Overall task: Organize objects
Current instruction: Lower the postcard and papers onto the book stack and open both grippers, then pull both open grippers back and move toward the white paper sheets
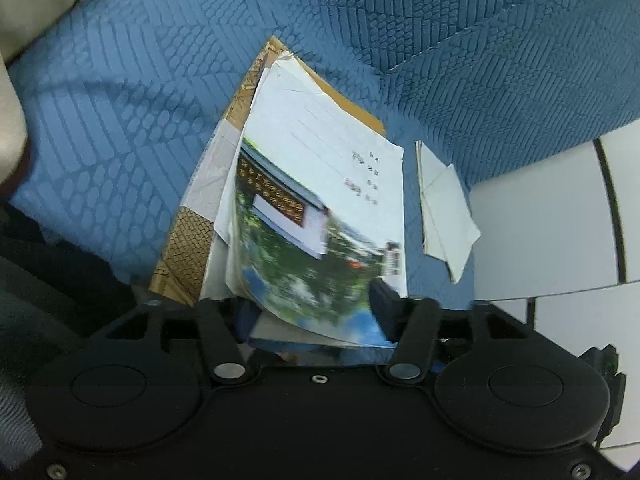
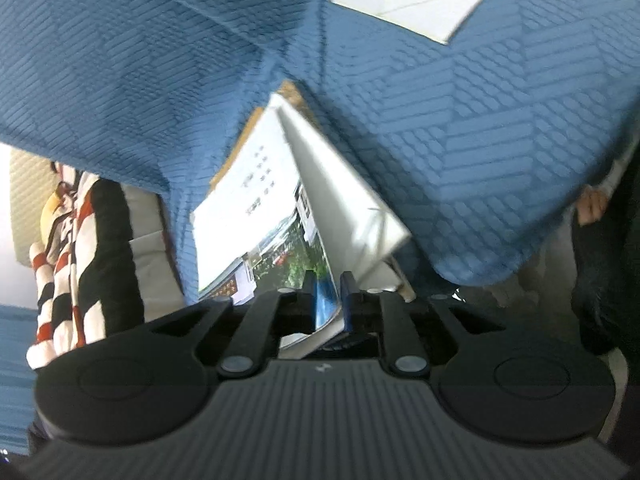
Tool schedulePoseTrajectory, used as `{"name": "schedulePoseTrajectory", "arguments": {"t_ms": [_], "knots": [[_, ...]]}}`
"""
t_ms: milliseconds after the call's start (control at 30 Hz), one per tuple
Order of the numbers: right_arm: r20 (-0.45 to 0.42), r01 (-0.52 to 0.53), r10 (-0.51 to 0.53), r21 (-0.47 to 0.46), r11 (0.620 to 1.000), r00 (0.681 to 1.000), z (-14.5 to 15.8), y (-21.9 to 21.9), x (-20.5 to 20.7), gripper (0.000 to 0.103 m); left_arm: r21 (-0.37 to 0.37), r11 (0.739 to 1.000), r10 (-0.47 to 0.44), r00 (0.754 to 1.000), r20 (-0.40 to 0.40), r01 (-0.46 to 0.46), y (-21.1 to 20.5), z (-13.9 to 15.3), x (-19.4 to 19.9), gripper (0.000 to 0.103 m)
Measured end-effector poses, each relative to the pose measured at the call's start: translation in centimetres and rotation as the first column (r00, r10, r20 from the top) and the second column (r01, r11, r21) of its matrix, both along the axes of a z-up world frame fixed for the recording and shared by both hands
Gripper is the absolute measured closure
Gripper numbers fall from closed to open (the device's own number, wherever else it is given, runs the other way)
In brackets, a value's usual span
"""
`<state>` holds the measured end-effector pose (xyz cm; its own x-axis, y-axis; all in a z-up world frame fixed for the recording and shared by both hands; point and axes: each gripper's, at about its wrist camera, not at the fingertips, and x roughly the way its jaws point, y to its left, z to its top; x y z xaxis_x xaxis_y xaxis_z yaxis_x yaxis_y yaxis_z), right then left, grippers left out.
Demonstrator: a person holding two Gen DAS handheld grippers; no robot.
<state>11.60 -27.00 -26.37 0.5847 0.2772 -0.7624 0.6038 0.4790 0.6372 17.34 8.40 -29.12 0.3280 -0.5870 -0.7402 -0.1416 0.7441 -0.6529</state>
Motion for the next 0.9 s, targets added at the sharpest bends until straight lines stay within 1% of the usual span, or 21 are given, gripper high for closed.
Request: {"name": "schedulePoseTrajectory", "arguments": {"t_ms": [33,67,100,167,300,467,533,600,733,900], "knots": [[-0.004,0.002,-0.002,0.003,1.000,1.000,0.1,-0.3,-0.2,0.070,0.025,1.000,-0.005,1.000,0.008,0.005,-0.1,0.5,-0.2,0.040],[-0.004,0.003,-0.003,0.003,1.000,1.000,0.2,-0.5,-0.4,0.055,0.042,0.999,-0.009,1.000,0.016,0.008,-0.1,1.0,-0.5,0.040],[-0.001,0.005,-0.005,0.002,1.000,1.000,0.5,-0.8,-0.7,0.049,0.054,0.999,-0.012,1.000,0.023,0.011,-0.2,1.4,-0.7,0.039],[0.022,-0.003,0.003,-0.013,1.000,1.000,1.2,-1.3,-1.2,0.049,0.070,0.997,-0.018,0.999,0.043,0.015,-0.2,2.4,-1.3,0.037],[0.058,-0.021,0.025,-0.075,0.997,0.998,3.2,-2.4,-1.9,0.049,0.130,0.991,-0.027,0.995,0.095,0.014,-0.5,4.8,-2.6,0.035],[0.125,-0.037,0.057,-0.162,0.986,0.990,6.6,-3.2,-3.0,0.049,0.179,0.983,-0.068,0.982,0.174,0.037,-1.6,8.6,-4.0,0.034],[0.163,-0.038,0.072,-0.205,0.978,0.984,8.2,-3.5,-3.7,0.049,0.191,0.980,-0.093,0.971,0.221,0.050,-2.2,10.5,-4.8,0.030],[0.194,-0.042,0.091,-0.244,0.969,0.977,9.8,-3.7,-4.4,0.049,0.213,0.975,-0.115,0.957,0.265,0.058,-2.9,12.2,-5.6,0.028],[0.247,-0.037,0.123,-0.325,0.945,0.961,12.6,-4.1,-5.7,0.049,0.255,0.964,-0.164,0.920,0.356,0.073,-4.9,15.5,-7.1,0.027],[0.286,-0.023,0.155,-0.415,0.910,0.946,14.9,-4.5,-8.0,0.049,0.275,0.957,-0.210,0.882,0.422,0.096,-7.4,18.0,-8.6,0.025]]}}
